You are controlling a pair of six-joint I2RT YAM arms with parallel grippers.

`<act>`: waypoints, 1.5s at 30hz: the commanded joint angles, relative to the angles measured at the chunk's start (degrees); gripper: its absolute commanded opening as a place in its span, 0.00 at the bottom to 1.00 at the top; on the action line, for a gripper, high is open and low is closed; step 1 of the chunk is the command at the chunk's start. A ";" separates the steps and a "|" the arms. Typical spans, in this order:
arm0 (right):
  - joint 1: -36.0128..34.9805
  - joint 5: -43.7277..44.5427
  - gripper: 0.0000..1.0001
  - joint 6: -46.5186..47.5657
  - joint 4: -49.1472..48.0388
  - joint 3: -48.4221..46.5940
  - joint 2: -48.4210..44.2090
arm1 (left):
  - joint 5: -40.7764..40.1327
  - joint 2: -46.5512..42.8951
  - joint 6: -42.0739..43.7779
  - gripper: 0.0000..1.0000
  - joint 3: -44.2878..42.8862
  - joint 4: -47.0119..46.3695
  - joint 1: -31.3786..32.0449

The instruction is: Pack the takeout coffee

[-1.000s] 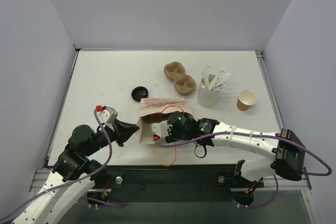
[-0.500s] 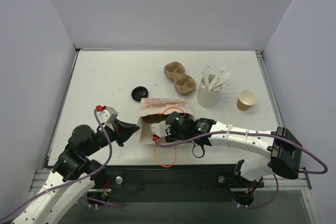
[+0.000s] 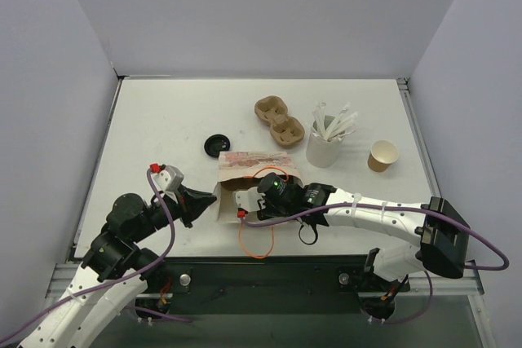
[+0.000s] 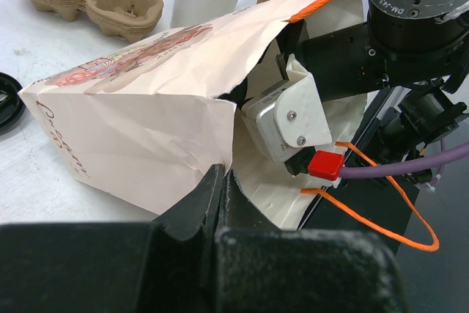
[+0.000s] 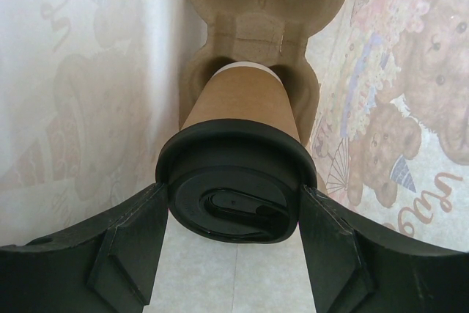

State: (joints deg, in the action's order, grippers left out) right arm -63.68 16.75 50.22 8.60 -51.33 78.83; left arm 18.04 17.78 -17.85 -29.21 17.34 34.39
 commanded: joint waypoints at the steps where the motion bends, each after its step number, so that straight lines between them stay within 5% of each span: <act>1: 0.66 3.81 0.36 0.06 2.91 -2.10 -1.13 | 0.59 -0.29 0.09 0.00 -0.41 -3.02 -0.20; 45: 0.49 4.78 0.36 1.55 5.37 -2.37 -3.86 | -0.73 2.43 1.15 0.00 -0.85 -3.72 -0.20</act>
State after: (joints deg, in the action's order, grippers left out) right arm -63.68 18.22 51.27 11.16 -51.66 77.97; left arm 17.89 20.12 -17.37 -28.95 16.27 34.39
